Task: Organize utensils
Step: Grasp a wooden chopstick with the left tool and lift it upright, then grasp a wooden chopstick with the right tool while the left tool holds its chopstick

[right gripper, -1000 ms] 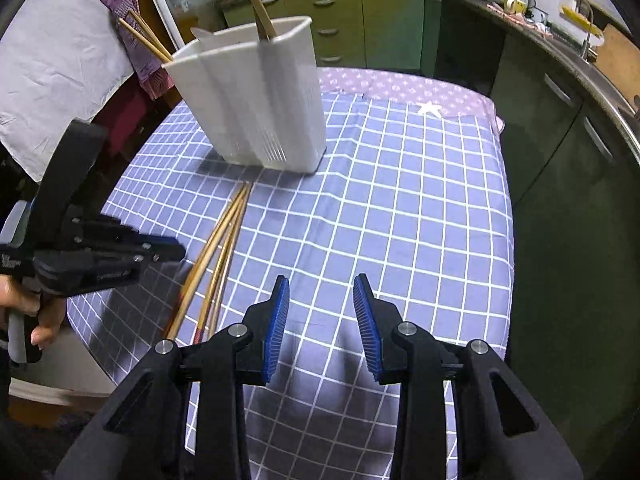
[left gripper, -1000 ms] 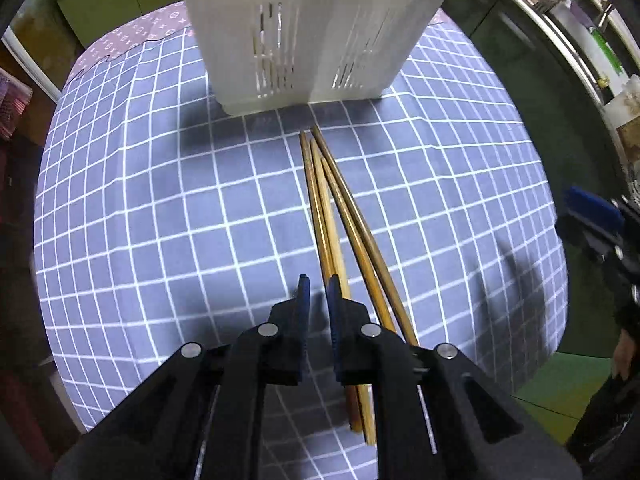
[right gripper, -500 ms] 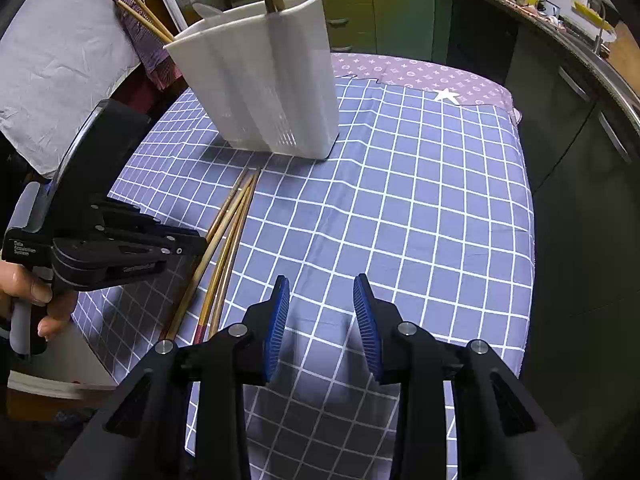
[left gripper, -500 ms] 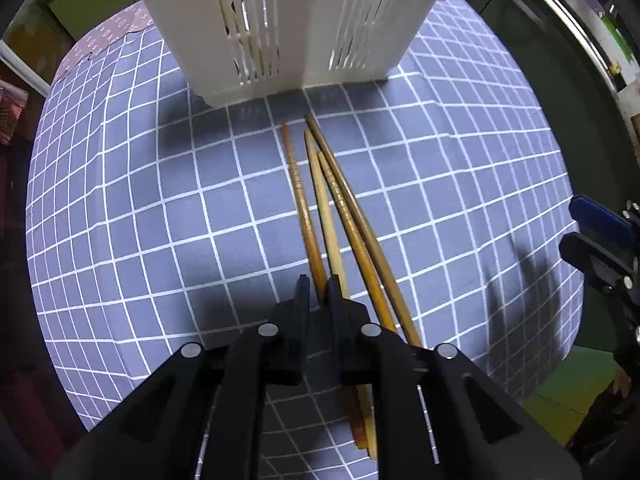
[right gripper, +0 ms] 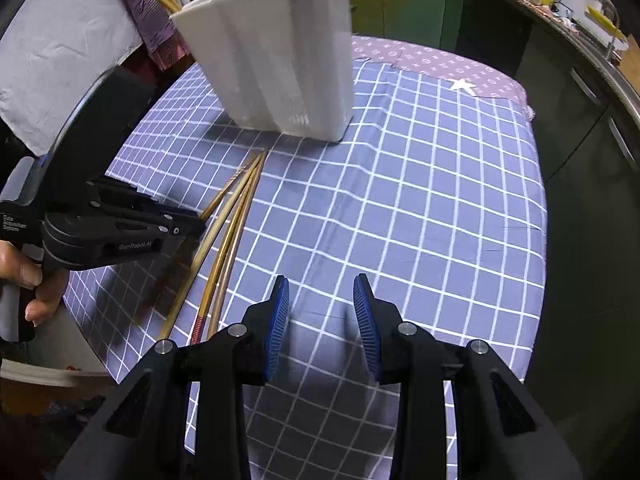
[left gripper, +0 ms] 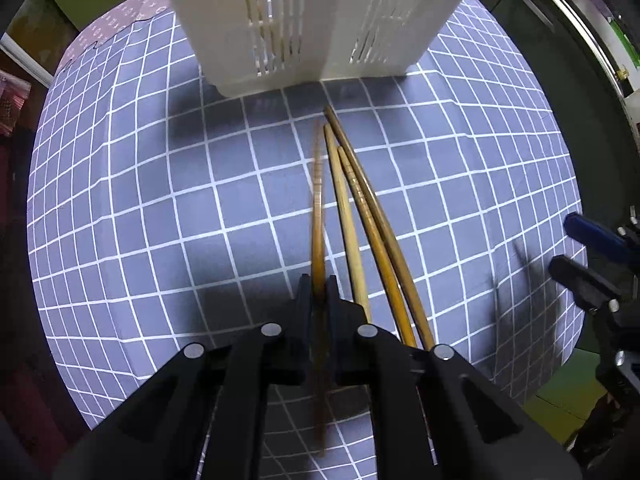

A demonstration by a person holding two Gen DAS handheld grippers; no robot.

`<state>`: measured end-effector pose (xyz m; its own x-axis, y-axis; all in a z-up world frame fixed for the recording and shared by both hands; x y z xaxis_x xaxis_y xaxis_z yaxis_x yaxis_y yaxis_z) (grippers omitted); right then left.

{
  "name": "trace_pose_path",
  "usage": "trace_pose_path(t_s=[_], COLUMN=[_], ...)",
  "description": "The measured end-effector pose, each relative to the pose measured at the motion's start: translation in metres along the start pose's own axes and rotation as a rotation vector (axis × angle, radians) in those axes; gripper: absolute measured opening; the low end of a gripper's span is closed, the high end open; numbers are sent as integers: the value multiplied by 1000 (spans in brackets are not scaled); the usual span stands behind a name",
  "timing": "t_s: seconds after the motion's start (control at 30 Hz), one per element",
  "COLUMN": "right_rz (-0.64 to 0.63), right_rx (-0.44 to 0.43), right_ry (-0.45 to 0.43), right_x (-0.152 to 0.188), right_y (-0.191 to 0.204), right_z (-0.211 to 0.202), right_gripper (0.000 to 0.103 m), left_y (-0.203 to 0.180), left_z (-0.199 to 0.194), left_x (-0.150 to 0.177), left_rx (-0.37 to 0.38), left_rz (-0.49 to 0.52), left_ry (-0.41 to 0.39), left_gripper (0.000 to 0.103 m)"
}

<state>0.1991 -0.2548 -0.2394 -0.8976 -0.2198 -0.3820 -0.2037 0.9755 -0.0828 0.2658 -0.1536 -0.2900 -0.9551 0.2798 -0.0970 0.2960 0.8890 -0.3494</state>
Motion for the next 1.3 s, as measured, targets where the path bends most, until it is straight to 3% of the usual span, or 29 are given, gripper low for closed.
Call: trace_pose_path(t_s=[0.2, 0.37, 0.47, 0.67, 1.3], right_rz=[-22, -34, -43, -66, -122], right_rx=[-19, -78, -103, -82, 63], right_ry=[41, 94, 132, 173, 230], right_x=[-5, -17, -22, -32, -47], right_y=[15, 39, 55, 78, 98], right_z=[10, 22, 34, 53, 80], right_gripper=[34, 34, 25, 20, 14], left_y=[11, 13, 16, 12, 9], left_z=[-34, -84, -117, -146, -168], left_x=[7, 11, 21, 39, 61], left_rx=[52, 63, 69, 38, 18], left_rz=[10, 47, 82, 132, 195], left_ry=[-108, -266, -388, -529, -634], left_gripper=[7, 7, 7, 7, 7])
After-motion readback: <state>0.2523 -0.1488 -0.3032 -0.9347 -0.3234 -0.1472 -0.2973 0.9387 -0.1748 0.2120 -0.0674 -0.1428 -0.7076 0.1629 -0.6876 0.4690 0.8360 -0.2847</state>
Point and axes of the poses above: each gripper's, at about its wrist camera, not at the fingertips, and z roughly the way its jaws point, y to its left, x to its underside, the point moved 10 cm from there along z, roughly the way its jaws point, and after that the axes turned 15 degrees about x, right-handed, at the moved point
